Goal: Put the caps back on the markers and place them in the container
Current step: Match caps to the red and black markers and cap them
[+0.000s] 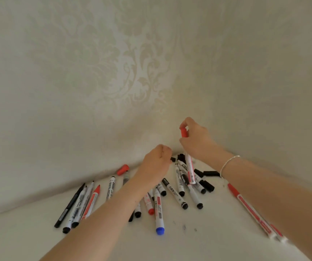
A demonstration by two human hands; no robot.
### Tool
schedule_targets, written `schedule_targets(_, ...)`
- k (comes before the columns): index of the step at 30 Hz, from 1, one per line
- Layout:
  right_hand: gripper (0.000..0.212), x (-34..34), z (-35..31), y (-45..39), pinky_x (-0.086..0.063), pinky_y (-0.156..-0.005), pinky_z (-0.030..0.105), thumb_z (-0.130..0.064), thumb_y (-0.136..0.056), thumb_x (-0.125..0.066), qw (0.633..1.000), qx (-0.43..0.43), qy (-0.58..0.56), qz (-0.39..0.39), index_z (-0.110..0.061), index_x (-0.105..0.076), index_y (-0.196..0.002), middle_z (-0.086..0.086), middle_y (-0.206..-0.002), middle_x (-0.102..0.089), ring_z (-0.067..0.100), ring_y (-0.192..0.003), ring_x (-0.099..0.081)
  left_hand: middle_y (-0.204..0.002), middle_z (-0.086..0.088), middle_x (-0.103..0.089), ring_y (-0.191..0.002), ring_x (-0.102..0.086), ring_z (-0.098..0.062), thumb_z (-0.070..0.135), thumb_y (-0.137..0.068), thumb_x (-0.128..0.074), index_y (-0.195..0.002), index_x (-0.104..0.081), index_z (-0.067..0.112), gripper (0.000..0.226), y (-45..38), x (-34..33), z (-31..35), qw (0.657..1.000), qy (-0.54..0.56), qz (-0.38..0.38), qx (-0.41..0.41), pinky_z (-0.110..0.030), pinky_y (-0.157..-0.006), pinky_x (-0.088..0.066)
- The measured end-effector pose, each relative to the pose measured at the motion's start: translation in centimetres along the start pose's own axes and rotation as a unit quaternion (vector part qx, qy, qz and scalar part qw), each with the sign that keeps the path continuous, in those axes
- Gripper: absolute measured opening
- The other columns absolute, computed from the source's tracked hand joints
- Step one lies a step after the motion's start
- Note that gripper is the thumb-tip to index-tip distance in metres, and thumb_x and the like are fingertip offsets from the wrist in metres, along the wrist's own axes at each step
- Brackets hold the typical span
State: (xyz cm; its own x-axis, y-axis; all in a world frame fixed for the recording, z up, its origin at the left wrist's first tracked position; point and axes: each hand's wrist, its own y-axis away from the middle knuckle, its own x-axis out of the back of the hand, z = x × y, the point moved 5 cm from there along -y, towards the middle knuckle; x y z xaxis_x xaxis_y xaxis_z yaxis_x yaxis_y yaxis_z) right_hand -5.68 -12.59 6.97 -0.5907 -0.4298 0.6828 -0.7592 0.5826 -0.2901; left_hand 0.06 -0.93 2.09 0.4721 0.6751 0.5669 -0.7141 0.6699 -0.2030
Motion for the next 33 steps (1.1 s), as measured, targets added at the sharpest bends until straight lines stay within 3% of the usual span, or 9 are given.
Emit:
schedule_targets(6,0.025,7.2,6.5,2.4,-0.041,-0.053,0.02,-0.004,-0.087,-0.053,0.984,-0.053,0.155,-0.069,-0.02,-0.053,-0.106,0.0,-0.098,-0.05,0.009,-0.068,-0.049,-0.105,0.009,-0.064,-0.098,-0.061,-0.003,0.034,-0.102,-0.037,-0.117,-0.053,0.024,0.025,1.1,-2.8,1.1,0.999,-0.023,-0.039,-0.031,-0.008,-0.07,-0.037)
schedule_targets(11,0.023,10.1,11.5,6.1,-0.056,-0.057,0.026,-0.005,-0.086,-0.055,0.953,-0.144,0.213,-0.161,-0.019,-0.059,-0.104,0.007,-0.105,-0.055,0.019,-0.072,-0.063,-0.105,0.009,-0.064,-0.1,-0.061,-0.004,0.034,-0.101,-0.041,-0.114,-0.057,0.025,0.022,1.4,-6.3,2.0,0.997,-0.002,-0.076,-0.033,-0.022,-0.088,-0.046)
schedule_targets(15,0.031,9.5,13.9,7.9,-0.055,-0.074,0.03,-0.004,-0.086,-0.052,0.933,-0.137,0.267,-0.198,-0.015,-0.062,-0.113,0.01,-0.109,-0.062,0.025,-0.091,-0.064,-0.099,0.009,-0.064,-0.093,-0.063,-0.003,0.03,-0.101,-0.043,-0.11,-0.057,0.024,0.018,1.5,-8.7,2.5,0.995,-0.001,-0.09,-0.031,-0.021,-0.081,-0.048)
schedule_targets(21,0.037,8.9,15.2,8.4,-0.053,-0.085,0.033,-0.012,-0.091,-0.048,0.928,-0.102,0.312,-0.176,-0.02,-0.054,-0.126,0.006,-0.114,-0.06,0.021,-0.097,-0.06,-0.099,0.009,-0.065,-0.096,-0.064,-0.004,0.029,-0.101,-0.042,-0.113,-0.056,0.024,0.019,1.5,-10.0,2.4,0.995,-0.014,-0.096,-0.021,-0.021,-0.083,-0.048)
schedule_targets(27,0.032,8.8,15.4,7.9,-0.051,-0.082,0.029,-0.014,-0.092,-0.049,0.91,-0.093,0.365,-0.171,-0.016,-0.054,-0.124,0.007,-0.118,-0.057,0.021,-0.1,-0.059,-0.103,0.008,-0.064,-0.083,-0.06,0.006,0.027,-0.101,-0.041,-0.115,-0.056,0.021,0.022,1.4,-9.5,2.2,0.995,-0.04,-0.092,-0.024,-0.01,-0.066,-0.041)
schedule_targets(33,0.03,7.5,13.0,5.8,-0.045,-0.073,0.03,-0.01,-0.09,-0.047,0.91,-0.077,0.387,-0.127,-0.014,-0.054,-0.118,0.005,-0.113,-0.054,0.022,-0.09,-0.055,-0.096,0.011,-0.066,-0.089,-0.063,0.001,0.031,-0.101,-0.042,-0.119,-0.058,0.021,0.027,1.5,-7.7,0.6,0.996,-0.027,-0.09,-0.002,-0.011,-0.074,-0.044)
